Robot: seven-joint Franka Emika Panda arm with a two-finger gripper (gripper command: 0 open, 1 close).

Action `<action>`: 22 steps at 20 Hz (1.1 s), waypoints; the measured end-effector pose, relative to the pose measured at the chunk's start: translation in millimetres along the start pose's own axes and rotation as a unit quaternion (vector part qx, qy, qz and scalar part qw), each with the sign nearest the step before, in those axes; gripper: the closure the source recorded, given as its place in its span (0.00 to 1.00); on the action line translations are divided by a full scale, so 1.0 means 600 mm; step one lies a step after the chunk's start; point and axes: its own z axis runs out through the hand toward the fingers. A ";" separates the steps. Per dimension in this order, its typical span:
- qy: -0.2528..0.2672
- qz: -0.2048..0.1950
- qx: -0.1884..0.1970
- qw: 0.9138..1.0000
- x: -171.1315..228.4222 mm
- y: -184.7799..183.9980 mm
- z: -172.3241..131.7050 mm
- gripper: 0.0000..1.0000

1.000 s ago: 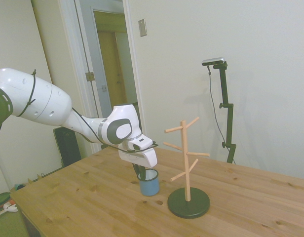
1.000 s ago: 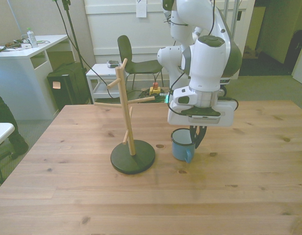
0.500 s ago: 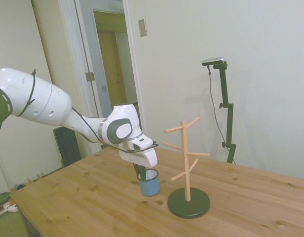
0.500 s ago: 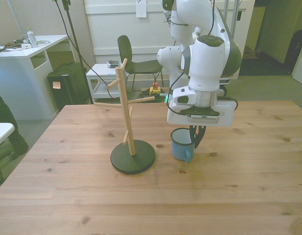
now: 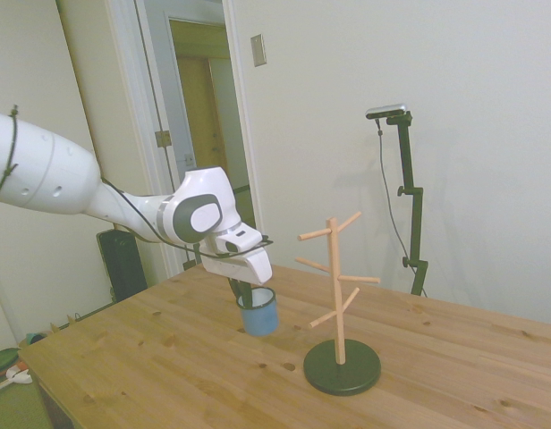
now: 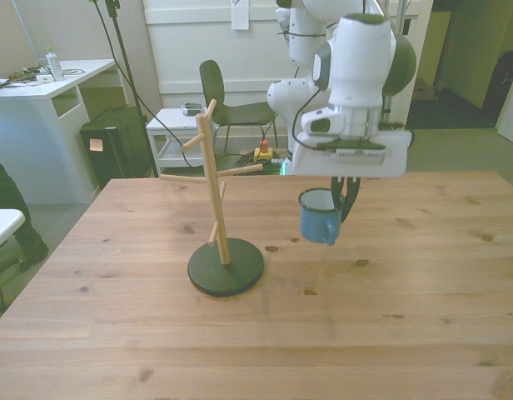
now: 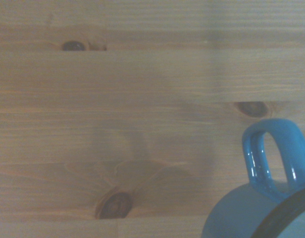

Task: Hang the mug

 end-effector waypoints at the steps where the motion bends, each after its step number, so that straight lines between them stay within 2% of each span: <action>1: 0.004 -0.001 0.005 1.000 -0.007 0.009 -0.028 1.00; 3: 0.011 -0.001 0.014 1.000 -0.017 0.028 -0.074 1.00; 5: 0.015 0.000 0.020 1.000 -0.020 0.045 -0.099 1.00; 12: 0.009 0.015 0.043 0.999 0.020 0.096 -0.141 1.00; 22: 0.000 0.037 0.058 0.998 0.069 0.103 -0.163 1.00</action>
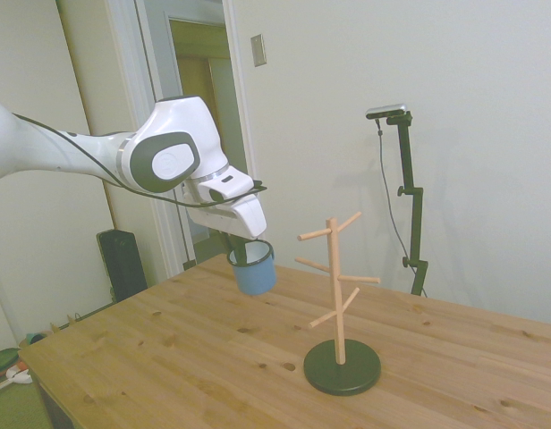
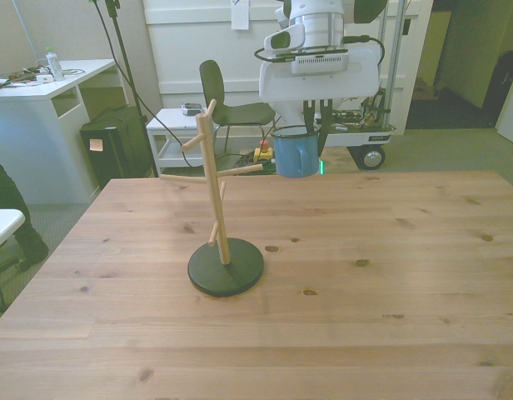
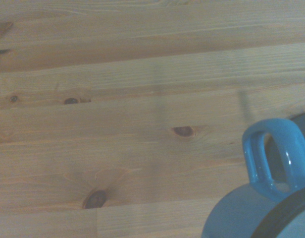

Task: Hang the mug

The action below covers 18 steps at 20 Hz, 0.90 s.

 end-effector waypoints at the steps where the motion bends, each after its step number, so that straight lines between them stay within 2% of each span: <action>1: -0.001 0.002 0.001 1.000 0.006 0.001 0.000 1.00; 18: -0.006 0.029 0.009 1.000 0.067 0.035 -0.006 1.00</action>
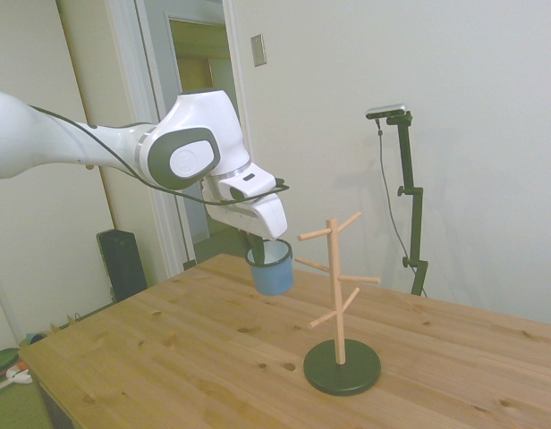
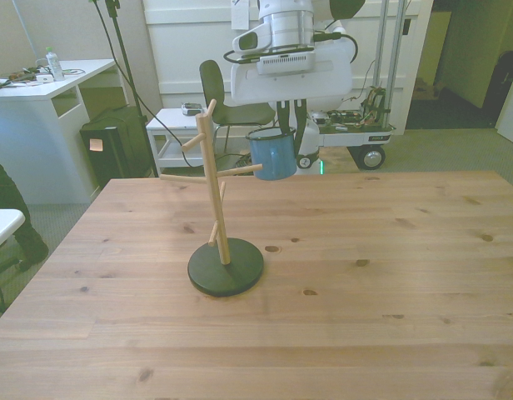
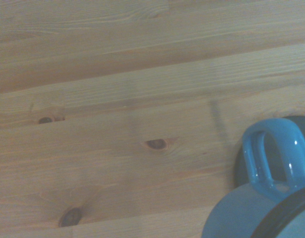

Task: Hang the mug

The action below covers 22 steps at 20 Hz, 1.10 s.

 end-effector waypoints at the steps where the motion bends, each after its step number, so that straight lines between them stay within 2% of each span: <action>1: 0.000 0.001 0.001 1.000 0.003 0.003 -0.001 1.00; 22: -0.009 0.026 0.012 1.000 0.063 0.068 -0.015 1.00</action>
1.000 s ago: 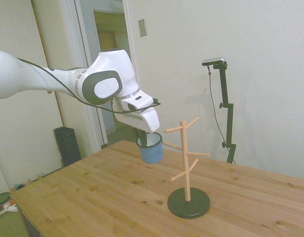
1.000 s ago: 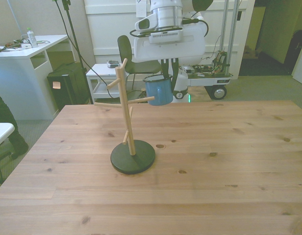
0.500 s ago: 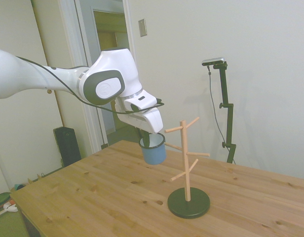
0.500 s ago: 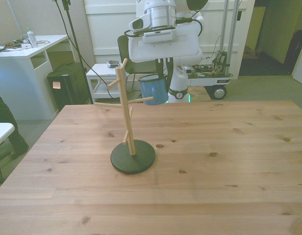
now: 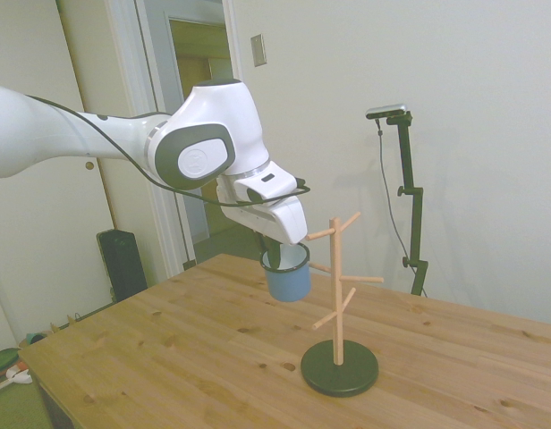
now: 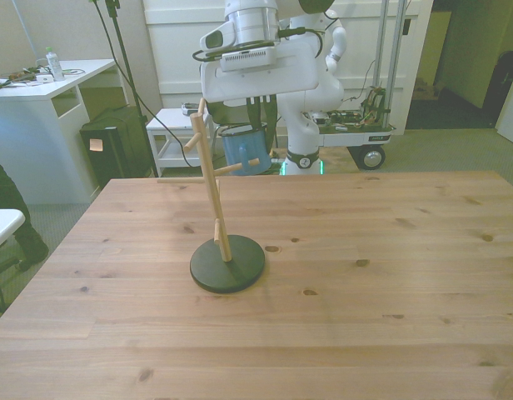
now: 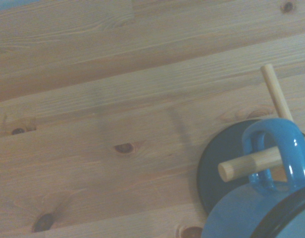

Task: Hang the mug

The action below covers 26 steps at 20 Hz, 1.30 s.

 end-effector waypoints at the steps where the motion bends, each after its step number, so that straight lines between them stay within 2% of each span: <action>1: -0.001 0.001 -0.001 1.000 0.003 0.003 0.001 1.00; 8: -0.009 0.010 -0.002 1.000 0.026 0.027 0.014 1.00; 9: -0.011 0.011 -0.004 1.000 0.028 0.030 0.016 0.00; 26: -0.018 0.005 -0.009 1.000 0.021 0.031 0.022 0.00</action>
